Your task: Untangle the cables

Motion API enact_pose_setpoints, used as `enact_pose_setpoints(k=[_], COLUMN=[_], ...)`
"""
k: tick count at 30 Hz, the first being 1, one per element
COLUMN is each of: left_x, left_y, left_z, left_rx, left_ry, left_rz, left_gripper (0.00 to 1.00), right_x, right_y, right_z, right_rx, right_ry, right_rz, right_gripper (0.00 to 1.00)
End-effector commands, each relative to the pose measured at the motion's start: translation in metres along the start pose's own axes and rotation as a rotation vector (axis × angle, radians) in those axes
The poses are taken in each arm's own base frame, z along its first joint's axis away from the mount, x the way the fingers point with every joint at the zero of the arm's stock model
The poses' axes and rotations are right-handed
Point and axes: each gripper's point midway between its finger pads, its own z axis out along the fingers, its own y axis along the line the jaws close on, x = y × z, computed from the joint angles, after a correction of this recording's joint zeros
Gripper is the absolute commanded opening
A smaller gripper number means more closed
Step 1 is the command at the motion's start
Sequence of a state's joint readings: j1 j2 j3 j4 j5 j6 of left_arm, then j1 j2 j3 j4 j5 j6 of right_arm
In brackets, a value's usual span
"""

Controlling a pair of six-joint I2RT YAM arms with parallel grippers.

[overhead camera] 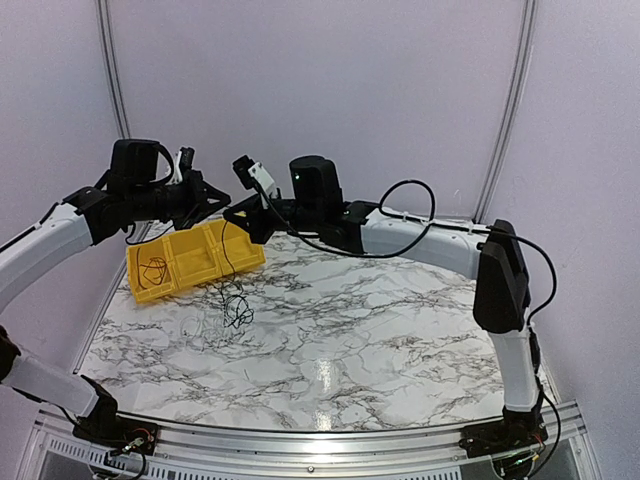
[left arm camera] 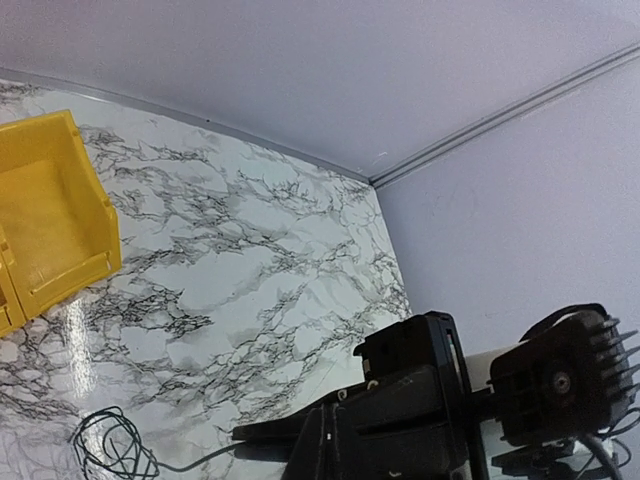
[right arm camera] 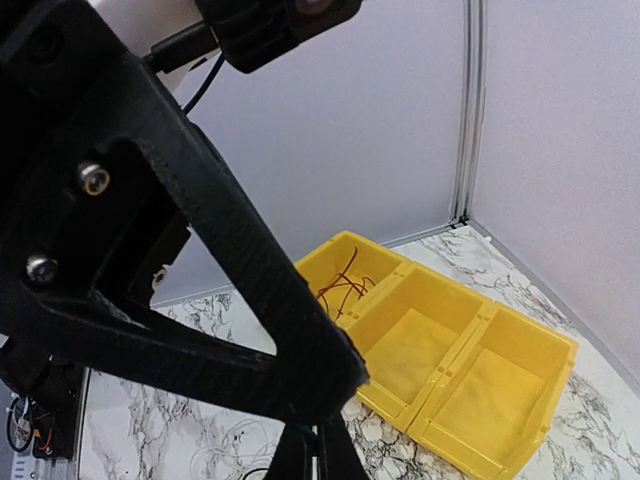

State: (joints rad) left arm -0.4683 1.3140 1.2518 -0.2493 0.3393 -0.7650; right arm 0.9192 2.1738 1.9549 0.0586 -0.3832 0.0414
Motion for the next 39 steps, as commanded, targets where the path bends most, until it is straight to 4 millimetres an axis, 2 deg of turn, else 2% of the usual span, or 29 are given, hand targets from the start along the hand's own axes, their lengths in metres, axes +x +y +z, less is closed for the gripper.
enact_pose_setpoints(k=[1,2,4,7,9,12,14,19,22,27,30,34,39], left_x=[-0.005,-0.005,-0.005,0.003,0.014,0.042,0.053,0.069,0.069,0.070,0.076,0.096,0.131], left_y=[-0.002,0.002,0.015,0.039,0.047,0.057,0.063,0.072,0.076,0.070,0.074,0.107,0.146], left_z=[0.000,-0.003,-0.015,-0.029,-0.032,-0.030,-0.028,-0.006,0.012,0.054,0.084,0.114,0.138], left_rx=[0.000,-0.022,-0.092,-0.174,-0.170,-0.125,-0.125,-0.110,-0.116,-0.049,-0.020,-0.062,-0.104], left_ry=[-0.025,-0.048,-0.106,-0.149,-0.152,-0.138,-0.147,-0.138,-0.145,-0.114,-0.064,-0.007,0.082], left_rz=[0.045,0.082,0.166,0.260,0.307,0.373,0.401,0.456,0.482,0.502,0.477,0.382,0.281], left_gripper=[0.25,0.36,0.48,0.51,0.52,0.57,0.72,0.73,0.72,0.68,0.63,0.56,0.50], right_x=[-0.019,-0.021,-0.024,-0.034,-0.041,-0.049,-0.049,-0.047,-0.047,-0.050,-0.059,-0.102,-0.187], right_y=[0.006,0.006,0.004,0.003,0.001,-0.002,-0.004,-0.007,-0.005,0.001,0.006,0.019,0.037], right_z=[0.002,0.000,-0.007,-0.021,-0.030,-0.039,-0.041,-0.046,-0.048,-0.050,-0.056,-0.081,-0.129], right_rx=[-0.037,-0.033,-0.007,0.023,0.038,0.050,0.058,0.077,0.071,0.050,0.041,0.037,0.051], right_ry=[-0.055,-0.054,-0.051,-0.055,-0.066,-0.068,-0.060,-0.052,-0.051,-0.058,-0.072,-0.146,-0.288], right_rz=[-0.016,-0.023,-0.033,-0.054,-0.055,-0.047,-0.050,-0.053,-0.049,-0.050,-0.063,-0.129,-0.197], right_gripper=[0.00,0.00,0.00,0.00,0.00,0.00,0.00,0.00,0.00,0.00,0.00,0.00,0.00])
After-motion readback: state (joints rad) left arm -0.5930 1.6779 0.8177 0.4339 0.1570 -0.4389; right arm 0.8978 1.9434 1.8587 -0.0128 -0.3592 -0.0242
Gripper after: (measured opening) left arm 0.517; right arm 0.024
